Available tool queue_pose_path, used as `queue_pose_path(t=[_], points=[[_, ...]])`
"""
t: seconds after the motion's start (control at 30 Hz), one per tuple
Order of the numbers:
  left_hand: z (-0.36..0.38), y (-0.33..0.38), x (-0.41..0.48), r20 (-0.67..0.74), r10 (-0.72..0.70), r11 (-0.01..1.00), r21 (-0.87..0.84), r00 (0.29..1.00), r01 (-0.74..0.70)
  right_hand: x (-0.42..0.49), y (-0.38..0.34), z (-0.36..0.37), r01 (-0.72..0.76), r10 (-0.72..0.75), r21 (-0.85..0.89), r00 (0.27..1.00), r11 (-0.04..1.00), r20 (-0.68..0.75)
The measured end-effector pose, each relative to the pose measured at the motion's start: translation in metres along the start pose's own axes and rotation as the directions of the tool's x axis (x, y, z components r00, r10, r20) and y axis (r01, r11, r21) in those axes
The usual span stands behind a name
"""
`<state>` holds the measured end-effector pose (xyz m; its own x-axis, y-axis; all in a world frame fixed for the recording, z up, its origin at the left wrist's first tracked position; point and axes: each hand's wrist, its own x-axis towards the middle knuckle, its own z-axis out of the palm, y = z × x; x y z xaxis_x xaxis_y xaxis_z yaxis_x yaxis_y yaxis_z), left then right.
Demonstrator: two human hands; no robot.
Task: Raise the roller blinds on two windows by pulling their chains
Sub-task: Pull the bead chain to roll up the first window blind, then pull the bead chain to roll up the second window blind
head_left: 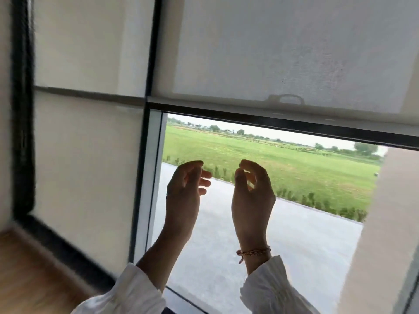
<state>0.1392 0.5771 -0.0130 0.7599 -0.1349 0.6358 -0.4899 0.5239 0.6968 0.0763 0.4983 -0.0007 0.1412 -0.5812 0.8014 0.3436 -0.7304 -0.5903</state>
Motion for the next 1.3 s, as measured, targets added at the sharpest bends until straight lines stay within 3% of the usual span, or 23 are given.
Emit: queue_pose_path(t=[0.1,0.2,0.33,0.43,0.5,0.63,1.2,1.3], points=[[-0.100,0.004,0.028,-0.055,0.141,0.979,0.153,0.988,-0.131,-0.041,-0.013,0.080,0.009,-0.021,0.112,0.994,0.994,0.107],[-0.196,0.006,0.054,0.004,0.248,0.899,0.371,0.969,-0.232,-0.078,-0.017,0.154,0.035,-0.063,0.138,0.978,0.990,0.199],[-0.320,0.005,0.101,0.158,0.215,0.666,0.698,0.964,-0.263,-0.124,-0.020,0.264,-0.035,-0.008,0.117,0.935,0.993,0.354],[-0.402,-0.005,0.136,0.207,0.180,0.513,0.814,0.961,-0.272,-0.155,-0.025,0.358,-0.118,0.043,0.156,0.909,0.981,0.415],[-0.443,-0.011,0.158,0.178,0.171,0.476,0.847,0.969,-0.239,-0.173,-0.031,0.414,-0.166,0.060,0.192,0.886,0.967,0.459],[-0.517,-0.035,0.208,0.119,0.134,0.441,0.882,0.984,-0.167,-0.198,-0.035,0.516,-0.200,0.045,0.220,0.828,0.955,0.560],[-0.776,-0.211,0.526,-0.133,0.146,0.573,0.819,0.980,0.025,-0.179,0.060,0.971,-0.260,-0.035,0.352,0.758,0.899,0.651],[-0.831,-0.240,0.580,-0.143,0.156,0.529,0.848,0.977,0.040,-0.184,0.073,1.050,-0.294,-0.029,0.348,0.726,0.890,0.687]])
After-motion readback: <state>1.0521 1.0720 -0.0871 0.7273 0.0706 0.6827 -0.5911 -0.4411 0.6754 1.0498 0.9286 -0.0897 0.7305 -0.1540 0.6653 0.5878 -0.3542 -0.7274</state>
